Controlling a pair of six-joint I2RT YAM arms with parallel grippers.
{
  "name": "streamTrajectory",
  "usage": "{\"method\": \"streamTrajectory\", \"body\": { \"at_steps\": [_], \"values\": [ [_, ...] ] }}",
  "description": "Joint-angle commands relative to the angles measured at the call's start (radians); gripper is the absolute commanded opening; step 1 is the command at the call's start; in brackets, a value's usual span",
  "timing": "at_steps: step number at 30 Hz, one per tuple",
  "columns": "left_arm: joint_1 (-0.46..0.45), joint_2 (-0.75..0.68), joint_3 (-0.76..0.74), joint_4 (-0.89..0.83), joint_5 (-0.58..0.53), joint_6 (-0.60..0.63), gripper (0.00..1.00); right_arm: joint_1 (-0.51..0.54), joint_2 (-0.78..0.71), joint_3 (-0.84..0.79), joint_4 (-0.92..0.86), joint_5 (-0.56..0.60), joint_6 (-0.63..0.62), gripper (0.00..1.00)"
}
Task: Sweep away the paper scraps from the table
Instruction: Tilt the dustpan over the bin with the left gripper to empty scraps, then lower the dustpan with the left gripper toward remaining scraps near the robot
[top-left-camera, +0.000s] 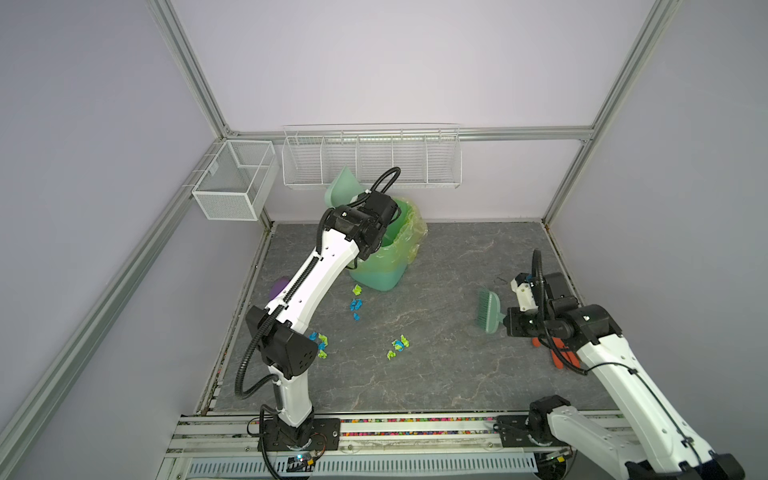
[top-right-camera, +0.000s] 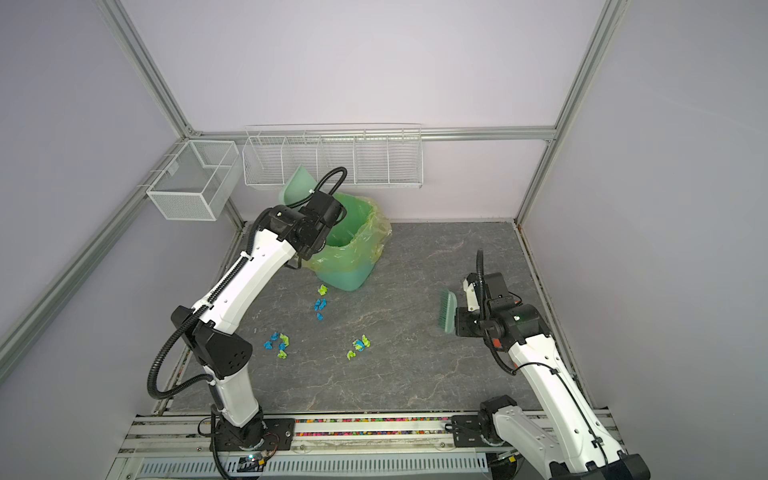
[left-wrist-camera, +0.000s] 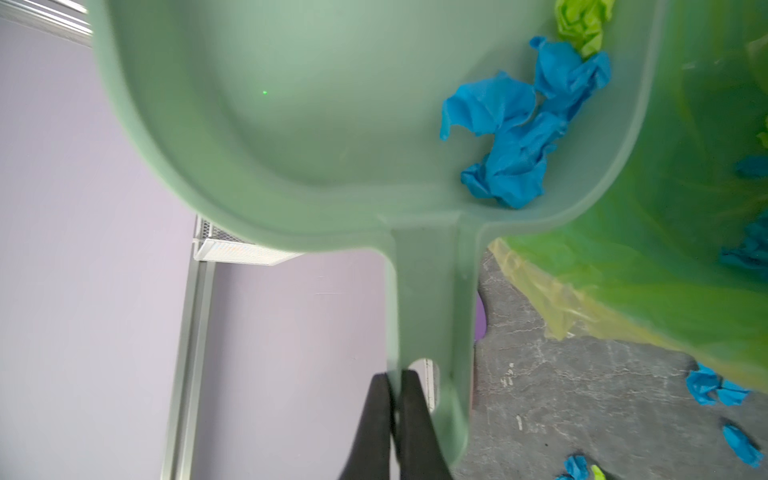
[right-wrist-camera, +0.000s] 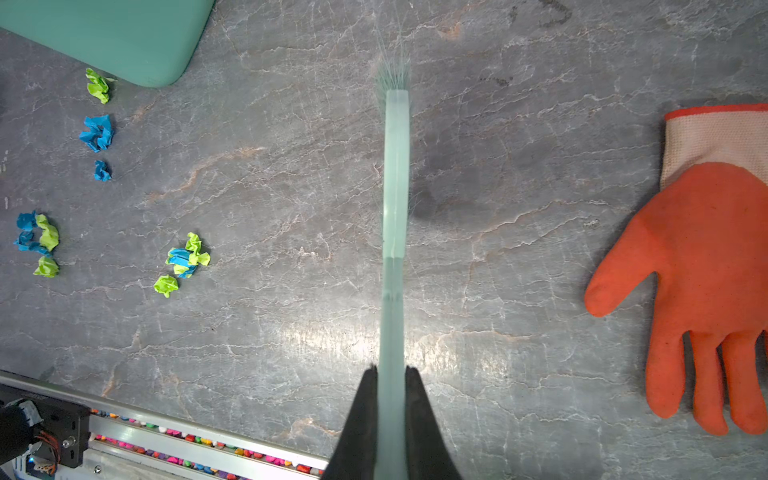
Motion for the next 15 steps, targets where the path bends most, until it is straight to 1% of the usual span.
{"method": "streamTrajectory", "body": {
  "at_steps": [1, 3, 4, 5, 6, 7, 8, 9, 10, 11, 13, 14, 15],
  "values": [
    [0.003, -0.044, -0.021, 0.042, -0.093, 0.048, 0.0, -0.006, -0.022, -0.023, 0.024, -0.019, -0.013, 0.07],
    [0.0, -0.058, -0.051, 0.077, -0.138, 0.078, 0.0, -0.006, -0.025, -0.033, 0.024, -0.023, -0.013, 0.07],
    [-0.008, -0.07, -0.085, 0.119, -0.155, 0.121, 0.0, -0.006, -0.026, -0.041, 0.024, -0.026, -0.012, 0.07],
    [-0.022, -0.089, -0.133, 0.175, -0.155, 0.181, 0.0, -0.006, -0.027, -0.044, 0.052, -0.029, -0.01, 0.07],
    [-0.047, -0.114, -0.217, 0.27, -0.187, 0.266, 0.0, -0.006, -0.029, -0.048, 0.062, -0.035, -0.008, 0.07],
    [-0.07, -0.131, -0.3, 0.399, -0.243, 0.37, 0.0, -0.006, -0.03, -0.051, 0.066, -0.043, -0.007, 0.07],
    [-0.082, -0.134, -0.345, 0.484, -0.281, 0.445, 0.0, -0.006, -0.031, -0.05, 0.069, -0.048, -0.006, 0.07],
    [-0.089, -0.121, -0.359, 0.523, -0.308, 0.483, 0.0, -0.005, -0.032, -0.05, 0.073, -0.051, -0.004, 0.07],
    [-0.089, -0.104, -0.338, 0.517, -0.325, 0.472, 0.0, -0.006, -0.033, -0.05, 0.075, -0.054, -0.003, 0.07],
    [-0.09, -0.088, -0.304, 0.48, -0.322, 0.435, 0.0, -0.005, -0.035, -0.05, 0.078, -0.056, -0.002, 0.07],
    [-0.094, -0.066, -0.215, 0.346, -0.264, 0.337, 0.0, -0.005, -0.041, -0.048, 0.078, -0.059, 0.002, 0.07],
    [-0.094, -0.06, -0.205, 0.33, -0.263, 0.329, 0.0, -0.006, -0.043, -0.048, 0.078, -0.06, 0.004, 0.07],
    [-0.096, -0.06, -0.211, 0.345, -0.28, 0.347, 0.0, -0.006, -0.046, -0.047, 0.075, -0.061, 0.004, 0.07]
  ]
}}
